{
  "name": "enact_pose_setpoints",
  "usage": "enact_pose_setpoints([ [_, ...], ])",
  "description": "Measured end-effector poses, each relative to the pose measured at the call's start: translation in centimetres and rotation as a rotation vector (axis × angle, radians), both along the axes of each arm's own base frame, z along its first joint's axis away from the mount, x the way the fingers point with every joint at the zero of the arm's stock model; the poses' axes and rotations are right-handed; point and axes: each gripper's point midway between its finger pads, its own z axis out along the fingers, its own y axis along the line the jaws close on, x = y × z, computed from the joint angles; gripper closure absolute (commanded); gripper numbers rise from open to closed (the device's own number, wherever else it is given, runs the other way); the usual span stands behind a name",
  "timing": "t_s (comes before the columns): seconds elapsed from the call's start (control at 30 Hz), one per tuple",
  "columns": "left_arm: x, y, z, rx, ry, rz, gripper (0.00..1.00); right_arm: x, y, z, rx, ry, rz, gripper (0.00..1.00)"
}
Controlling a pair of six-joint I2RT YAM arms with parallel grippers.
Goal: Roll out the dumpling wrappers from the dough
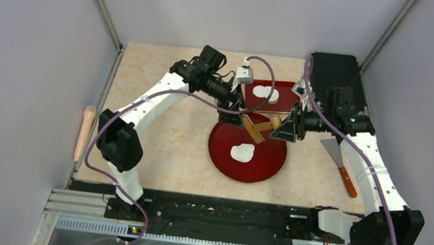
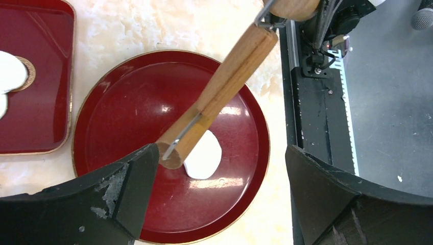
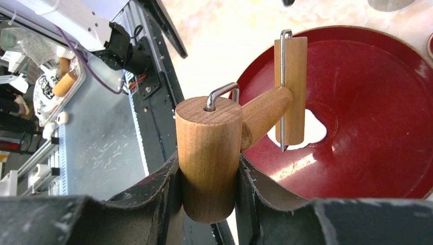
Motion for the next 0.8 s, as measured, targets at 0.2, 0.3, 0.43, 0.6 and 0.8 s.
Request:
enact_pose_setpoints([
  [0.2,1.2,0.2,0.1,0.002,-0.02,0.039,0.01,-0.6,0.1,-0.3,0.001,0.016,0.017,1.0],
  [0.3,1.6,-0.1,-0.1,0.001,-0.031,0.04,0.01,-0.9,0.2,-0.2,0.013,0.022,0.03,1.0],
  [0.43,1.6,-1.0,-1.8,0.025,-0.012,0.027,0.01,-1.4,0.4,0.2,0.035,0.036,0.05,1.0],
  [0.6,0.8,-2.4,-5.0,0.076,0.045,-0.012,0.05,-1.8,0.7,1.4,0.07,0.028,0.077,1.0],
  [0.8,-0.8,-2.5,-6.1,0.082,0.103,-0.074,0.43,-1.7,0.7,1.9,0.075,0.015,0.084,1.0],
])
